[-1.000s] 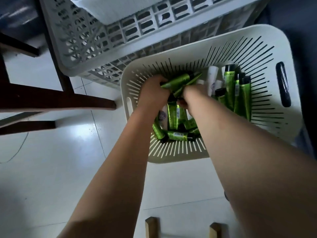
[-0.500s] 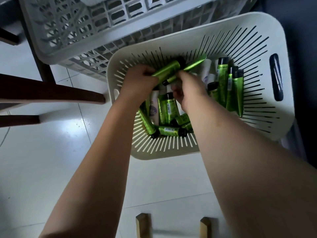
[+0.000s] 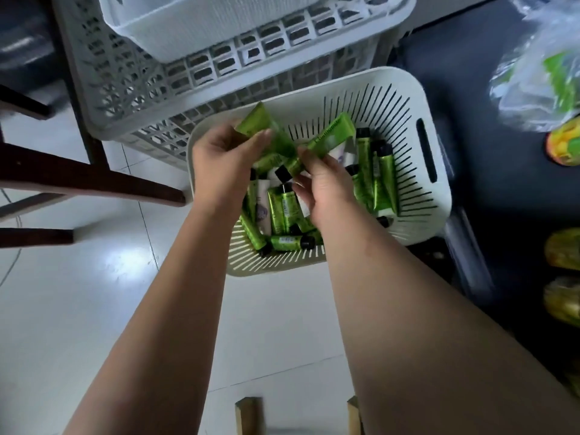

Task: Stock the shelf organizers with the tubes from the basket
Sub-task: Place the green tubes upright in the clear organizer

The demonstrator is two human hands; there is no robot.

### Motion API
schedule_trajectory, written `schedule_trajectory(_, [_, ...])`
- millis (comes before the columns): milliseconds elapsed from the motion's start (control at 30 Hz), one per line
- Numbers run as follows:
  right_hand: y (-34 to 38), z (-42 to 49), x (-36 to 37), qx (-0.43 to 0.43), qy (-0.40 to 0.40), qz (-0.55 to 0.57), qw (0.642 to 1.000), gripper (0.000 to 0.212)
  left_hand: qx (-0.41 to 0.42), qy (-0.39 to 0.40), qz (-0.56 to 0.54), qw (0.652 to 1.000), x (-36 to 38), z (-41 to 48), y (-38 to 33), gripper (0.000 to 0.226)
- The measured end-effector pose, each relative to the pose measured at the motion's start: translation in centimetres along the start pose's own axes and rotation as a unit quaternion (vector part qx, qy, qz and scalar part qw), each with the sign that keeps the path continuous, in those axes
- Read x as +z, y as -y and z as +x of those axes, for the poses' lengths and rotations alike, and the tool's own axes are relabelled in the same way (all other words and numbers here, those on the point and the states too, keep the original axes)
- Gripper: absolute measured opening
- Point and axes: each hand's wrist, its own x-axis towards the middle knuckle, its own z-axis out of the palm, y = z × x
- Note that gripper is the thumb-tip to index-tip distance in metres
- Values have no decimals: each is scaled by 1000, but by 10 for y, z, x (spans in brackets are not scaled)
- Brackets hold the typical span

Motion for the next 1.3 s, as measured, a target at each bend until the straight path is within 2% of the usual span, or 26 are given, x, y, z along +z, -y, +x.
schedule_trajectory(100, [23, -32, 3, -117, -58, -91, 987, 12, 12, -9, -29, 999, 7, -15, -27, 21])
schedule_trajectory(200, [66, -76, -3, -217, -60, -170, 959, 39, 23, 1, -88, 996, 16, -34, -67, 16])
schedule_trajectory(300, [108, -126, -26, -326, -55, -211, 920, 38, 60, 54, -139, 987, 24, -62, -114, 11])
schedule_trajectory(433, [145, -207, -64, -414, -54, -217, 883, 19, 104, 145, -163, 970, 44, -115, -178, 24])
schedule_trajectory(533, [160, -276, -94, -480, -57, -219, 847, 35, 159, 212, -169, 950, 64, -169, -223, 21])
schedule_trajectory(600, [162, -323, -116, -500, -63, -211, 838, 38, 196, 259, -162, 932, 78, -209, -247, 13])
schedule_trajectory(667, [162, -370, -142, -525, -75, -182, 828, 26, 216, 309, -168, 911, 91, -249, -266, 8])
schedule_trajectory(867, [154, -503, -233, -603, -144, -109, 777, 8, 264, 428, -146, 852, 133, -367, -310, 8])
schedule_trajectory(900, [150, -525, -248, -608, -162, -94, 772, 13, 273, 443, -139, 842, 141, -385, -313, 8])
schedule_trajectory(1033, [124, -597, -315, -618, -244, -67, 744, 23, 302, 518, -113, 792, 178, -461, -313, 18])
schedule_trajectory(1200, [74, -659, -389, -591, -378, -85, 707, 16, 310, 613, -79, 722, 221, -550, -289, 14])
schedule_trajectory(1300, [42, -682, -433, -584, -422, -87, 687, 13, 300, 654, -69, 691, 249, -601, -271, 12])
